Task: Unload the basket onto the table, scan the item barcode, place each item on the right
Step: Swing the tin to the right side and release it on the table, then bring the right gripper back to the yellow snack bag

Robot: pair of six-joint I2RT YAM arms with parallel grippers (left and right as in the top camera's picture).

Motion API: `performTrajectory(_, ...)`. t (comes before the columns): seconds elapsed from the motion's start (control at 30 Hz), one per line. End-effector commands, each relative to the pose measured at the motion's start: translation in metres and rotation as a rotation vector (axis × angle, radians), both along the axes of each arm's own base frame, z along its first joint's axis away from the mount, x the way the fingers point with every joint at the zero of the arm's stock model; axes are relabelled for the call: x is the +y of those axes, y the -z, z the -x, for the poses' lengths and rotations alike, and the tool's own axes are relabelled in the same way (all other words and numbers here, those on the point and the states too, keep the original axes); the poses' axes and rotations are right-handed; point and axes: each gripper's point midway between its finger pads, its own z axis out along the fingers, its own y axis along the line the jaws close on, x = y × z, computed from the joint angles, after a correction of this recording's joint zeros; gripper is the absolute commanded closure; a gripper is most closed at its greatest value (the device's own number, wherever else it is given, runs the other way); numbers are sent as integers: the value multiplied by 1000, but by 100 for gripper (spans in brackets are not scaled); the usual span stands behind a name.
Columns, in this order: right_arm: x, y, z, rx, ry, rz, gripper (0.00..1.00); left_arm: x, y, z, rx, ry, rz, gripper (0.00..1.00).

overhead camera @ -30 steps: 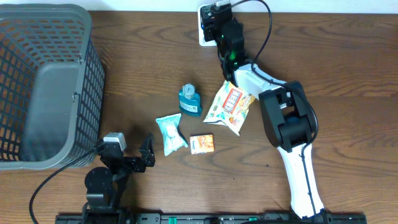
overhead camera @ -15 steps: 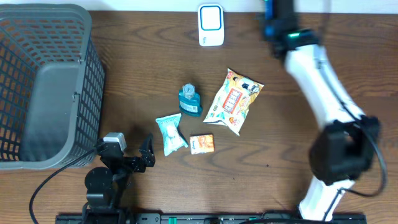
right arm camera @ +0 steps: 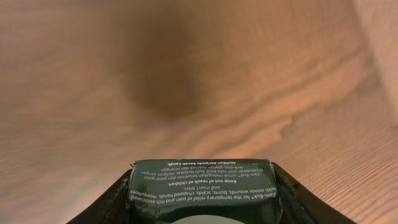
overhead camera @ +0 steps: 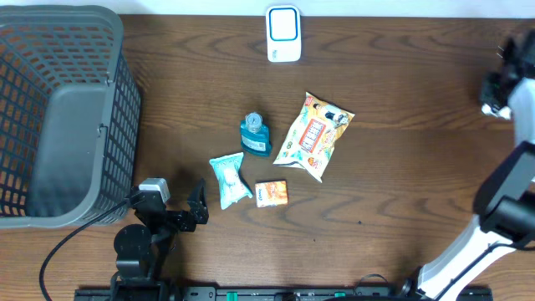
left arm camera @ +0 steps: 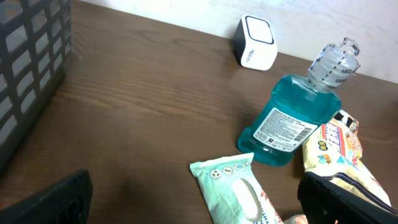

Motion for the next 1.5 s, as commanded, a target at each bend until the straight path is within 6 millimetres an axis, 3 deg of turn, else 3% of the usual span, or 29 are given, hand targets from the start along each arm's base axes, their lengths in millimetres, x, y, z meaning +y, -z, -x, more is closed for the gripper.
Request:
performTrajectory(0.0, -27, 48, 27, 48, 72, -114, 60, 0, 13, 2, 34, 2, -4, 2)
performTrajectory(0.13, -73, 69, 60, 68, 183, -125, 59, 0, 13, 2, 35, 2, -4, 2)
performTrajectory(0.23, -104, 62, 76, 50, 251, -77, 54, 0, 13, 2, 35, 2, -4, 2)
performTrajectory(0.3, -127, 55, 91, 66, 316, -3, 41, 0, 13, 2, 34, 2, -4, 2)
performTrajectory(0.37, -146, 45, 104, 80, 381, 63, 38, 0, 13, 2, 34, 2, -4, 2)
performTrajectory(0.4, -149, 41, 105, 66, 402, 66, 30, 0, 13, 2, 35, 2, -4, 2)
performTrajectory(0.43, -151, 37, 104, 43, 421, 60, 4, 0, 13, 2, 35, 2, -4, 2)
performTrajectory(0.57, -142, 10, 85, -66, 410, 28, 1, 0, 13, 2, 35, 2, -4, 2)
performTrajectory(0.7, -118, -38, 57, -180, 324, 23, 1, 0, 13, 2, 35, 2, -4, 2)
performTrajectory(0.87, -38, -118, 18, -407, 186, -143, 1, 0, 13, 2, 35, 2, -4, 2)
performTrajectory(0.97, 30, -154, 8, -492, 115, -344, 1, 0, 13, 2, 35, 2, -4, 2)
performTrajectory(1.0, 66, -164, 6, -504, 95, -456, 1, 0, 13, 2, 35, 2, -4, 2)
performTrajectory(1.07, 118, -170, 1, -486, 54, -600, 1, 0, 13, 2, 35, 2, -4, 2)
performTrajectory(1.17, 190, -161, -1, -385, -30, -734, 1, 0, 13, 2, 35, 2, -4, 2)
performTrajectory(1.3, 279, -122, 15, -152, -135, -792, 1, 0, 13, 2, 35, 2, -4, 2)
performTrajectory(1.47, 347, -64, 31, 58, -218, -654, 1, 0, 13, 2, 35, 2, -4, 2)
